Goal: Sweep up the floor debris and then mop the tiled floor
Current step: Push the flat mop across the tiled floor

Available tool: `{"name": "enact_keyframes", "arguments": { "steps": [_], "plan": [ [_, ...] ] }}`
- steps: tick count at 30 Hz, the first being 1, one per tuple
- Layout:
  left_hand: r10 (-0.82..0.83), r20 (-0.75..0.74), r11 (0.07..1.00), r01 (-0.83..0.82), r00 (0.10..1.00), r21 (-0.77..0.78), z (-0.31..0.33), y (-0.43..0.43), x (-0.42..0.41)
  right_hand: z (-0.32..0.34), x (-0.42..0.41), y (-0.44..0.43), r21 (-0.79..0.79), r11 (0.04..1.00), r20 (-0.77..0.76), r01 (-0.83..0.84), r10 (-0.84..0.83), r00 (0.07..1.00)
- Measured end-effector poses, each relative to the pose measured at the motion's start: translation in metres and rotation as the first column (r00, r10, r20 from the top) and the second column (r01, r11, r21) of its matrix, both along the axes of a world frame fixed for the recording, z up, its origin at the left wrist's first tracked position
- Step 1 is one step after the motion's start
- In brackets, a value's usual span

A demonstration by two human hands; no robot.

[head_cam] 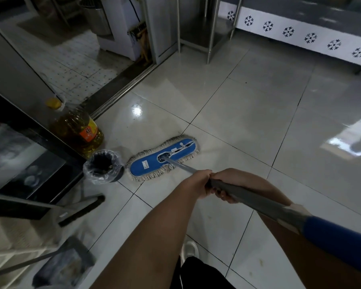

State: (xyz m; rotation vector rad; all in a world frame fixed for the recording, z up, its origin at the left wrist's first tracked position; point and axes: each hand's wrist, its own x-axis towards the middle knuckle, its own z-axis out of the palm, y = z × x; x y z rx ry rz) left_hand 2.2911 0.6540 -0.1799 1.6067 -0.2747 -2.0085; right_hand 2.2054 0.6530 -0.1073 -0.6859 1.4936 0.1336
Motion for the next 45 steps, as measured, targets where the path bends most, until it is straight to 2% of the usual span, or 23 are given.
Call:
{"name": "enact_keyframes", "arguments": {
  "steps": [2, 3, 7, 11, 17, 21, 23, 25, 28, 31, 35, 40, 45],
  "plan": [
    [-0.025, 0.001, 0.999, 0.025, 1.000, -0.024, 0.007, -0.001, -0.002, 0.005, -0.009, 0.001, -0.016, 0.996, 0.134, 0.084, -0.081, 0.988],
    [-0.036, 0.008, 0.999, 0.036, 0.999, -0.034, 0.011, -0.003, -0.002, 0.008, -0.013, -0.001, -0.063, 0.995, 0.168, 0.081, -0.069, 0.983],
    [0.031, 0.021, 0.999, -0.032, 0.999, 0.034, 0.017, -0.018, 0.015, 0.029, -0.017, -0.006, -0.240, 0.966, 0.191, 0.095, -0.048, 0.980],
    [-0.047, 0.022, 0.999, 0.047, 0.999, -0.009, 0.023, -0.036, 0.033, 0.039, -0.014, 0.001, -0.366, 0.912, 0.434, 0.188, -0.011, 0.901],
    [-0.095, -0.049, 0.993, 0.092, 0.994, -0.067, 0.030, -0.076, 0.060, 0.053, 0.014, -0.022, -0.497, 0.836, 0.421, 0.234, -0.004, 0.907],
    [-0.151, -0.134, 0.987, 0.142, 0.979, -0.075, 0.032, -0.098, 0.090, 0.058, 0.059, -0.048, -0.657, 0.742, 0.097, 0.132, -0.090, 0.991],
    [-0.191, -0.148, 0.978, 0.177, 0.970, -0.107, 0.031, -0.109, 0.108, 0.057, 0.084, -0.062, -0.735, 0.674, -0.047, 0.072, -0.156, 0.987],
    [-0.235, -0.130, 0.969, 0.221, 0.963, -0.114, 0.029, -0.121, 0.127, 0.055, 0.098, -0.073, -0.822, 0.567, -0.100, 0.043, -0.219, 0.970],
    [-0.253, -0.098, 0.967, 0.248, 0.963, -0.055, 0.023, -0.133, 0.150, 0.052, 0.112, -0.084, -0.901, 0.423, -0.033, 0.099, -0.292, 0.956],
    [-0.179, -0.166, 0.984, 0.177, 0.970, -0.026, 0.017, -0.135, 0.156, 0.050, 0.130, -0.084, -0.891, 0.396, 0.076, 0.224, -0.355, 0.932],
    [-0.058, -0.266, 0.997, 0.070, 0.962, 0.036, 0.009, -0.131, 0.156, 0.050, 0.148, -0.074, -0.928, 0.298, 0.071, 0.221, -0.443, 0.894],
    [0.044, -0.278, 0.997, -0.026, 0.959, 0.069, 0.016, -0.131, 0.145, 0.059, 0.152, -0.071, -0.950, 0.202, 0.109, 0.240, -0.505, 0.856],
    [0.016, -0.252, 0.993, 0.013, 0.968, 0.115, 0.050, -0.142, 0.124, 0.086, 0.135, -0.074, -0.952, 0.134, 0.151, 0.277, -0.580, 0.801]
  ]
}}
